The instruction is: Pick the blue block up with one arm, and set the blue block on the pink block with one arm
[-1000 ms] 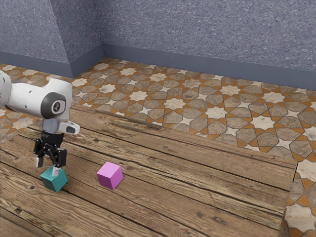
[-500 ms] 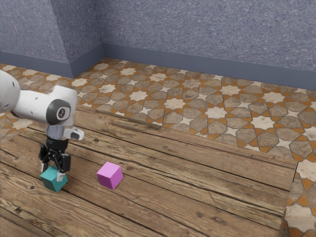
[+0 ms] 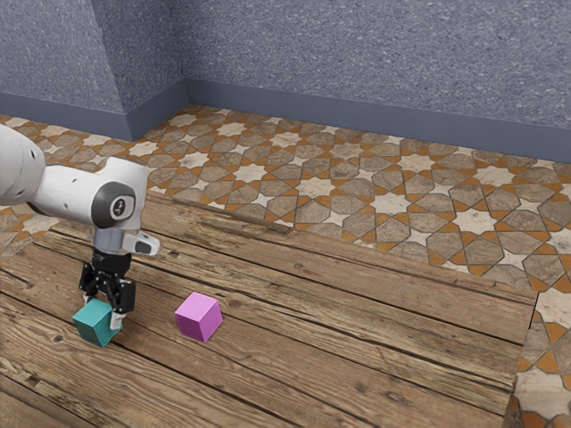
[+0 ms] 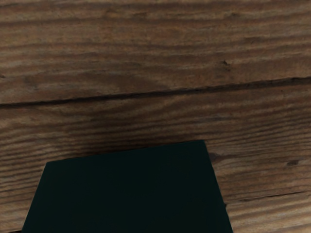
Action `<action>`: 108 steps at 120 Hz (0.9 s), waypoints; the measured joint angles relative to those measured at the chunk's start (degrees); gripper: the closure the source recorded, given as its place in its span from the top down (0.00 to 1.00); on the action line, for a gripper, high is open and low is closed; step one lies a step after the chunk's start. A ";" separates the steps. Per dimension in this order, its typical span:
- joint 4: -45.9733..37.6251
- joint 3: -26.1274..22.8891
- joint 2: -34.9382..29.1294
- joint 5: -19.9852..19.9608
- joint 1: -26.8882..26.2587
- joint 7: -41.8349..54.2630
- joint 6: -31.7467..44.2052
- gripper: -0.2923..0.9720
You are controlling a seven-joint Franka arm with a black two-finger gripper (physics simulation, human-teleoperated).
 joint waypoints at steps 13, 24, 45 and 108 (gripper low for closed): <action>-0.01 -0.01 0.04 0.00 0.00 0.04 0.12 0.73; -0.01 -0.03 0.03 0.05 0.03 0.06 0.18 0.66; -0.01 -0.03 0.04 0.17 0.05 0.07 0.29 0.56; 16.31 -3.10 0.12 -2.89 -4.58 -3.85 -16.26 0.52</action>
